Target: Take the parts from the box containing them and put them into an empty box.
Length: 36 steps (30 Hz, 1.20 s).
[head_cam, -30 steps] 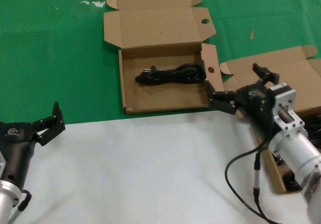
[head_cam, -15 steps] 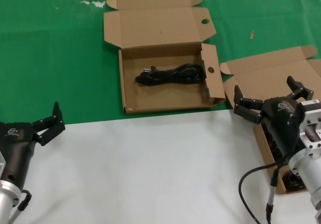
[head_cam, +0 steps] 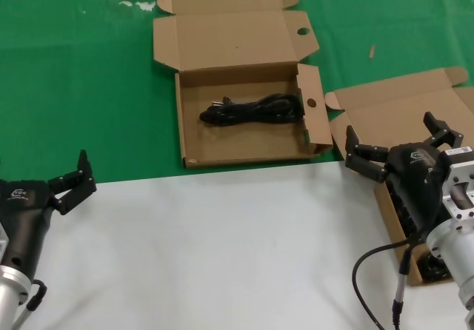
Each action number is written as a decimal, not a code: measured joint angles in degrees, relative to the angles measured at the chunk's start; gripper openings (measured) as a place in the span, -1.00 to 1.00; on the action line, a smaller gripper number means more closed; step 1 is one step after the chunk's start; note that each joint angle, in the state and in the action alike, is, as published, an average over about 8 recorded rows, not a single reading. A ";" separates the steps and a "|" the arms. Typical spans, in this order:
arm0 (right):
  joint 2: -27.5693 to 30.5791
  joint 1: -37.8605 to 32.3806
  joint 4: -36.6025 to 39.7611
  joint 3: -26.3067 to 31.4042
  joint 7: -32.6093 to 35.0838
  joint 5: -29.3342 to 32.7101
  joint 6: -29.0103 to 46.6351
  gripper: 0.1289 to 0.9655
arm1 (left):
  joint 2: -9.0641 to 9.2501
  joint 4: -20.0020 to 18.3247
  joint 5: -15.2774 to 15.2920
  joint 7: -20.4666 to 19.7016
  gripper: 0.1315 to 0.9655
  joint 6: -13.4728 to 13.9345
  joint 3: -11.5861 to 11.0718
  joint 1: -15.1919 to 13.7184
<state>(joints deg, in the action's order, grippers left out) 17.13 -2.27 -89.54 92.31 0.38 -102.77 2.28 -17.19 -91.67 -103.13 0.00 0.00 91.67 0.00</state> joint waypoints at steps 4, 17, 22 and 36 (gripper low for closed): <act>0.00 0.00 0.00 0.00 0.00 0.00 0.00 1.00 | 0.00 0.00 0.00 0.00 1.00 0.00 0.00 0.00; 0.00 0.00 0.00 0.00 0.00 0.00 0.00 1.00 | 0.00 0.00 0.00 0.00 1.00 0.00 0.00 0.00; 0.00 0.00 0.00 0.00 0.00 0.00 0.00 1.00 | 0.00 0.00 0.00 0.00 1.00 0.00 0.00 0.00; 0.00 0.00 0.00 0.00 0.00 0.00 0.00 1.00 | 0.00 0.00 0.00 0.00 1.00 0.00 0.00 0.00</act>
<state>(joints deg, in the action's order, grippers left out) 17.13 -2.27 -89.54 92.31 0.39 -102.77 2.28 -17.19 -91.67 -103.13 0.00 0.00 91.67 0.00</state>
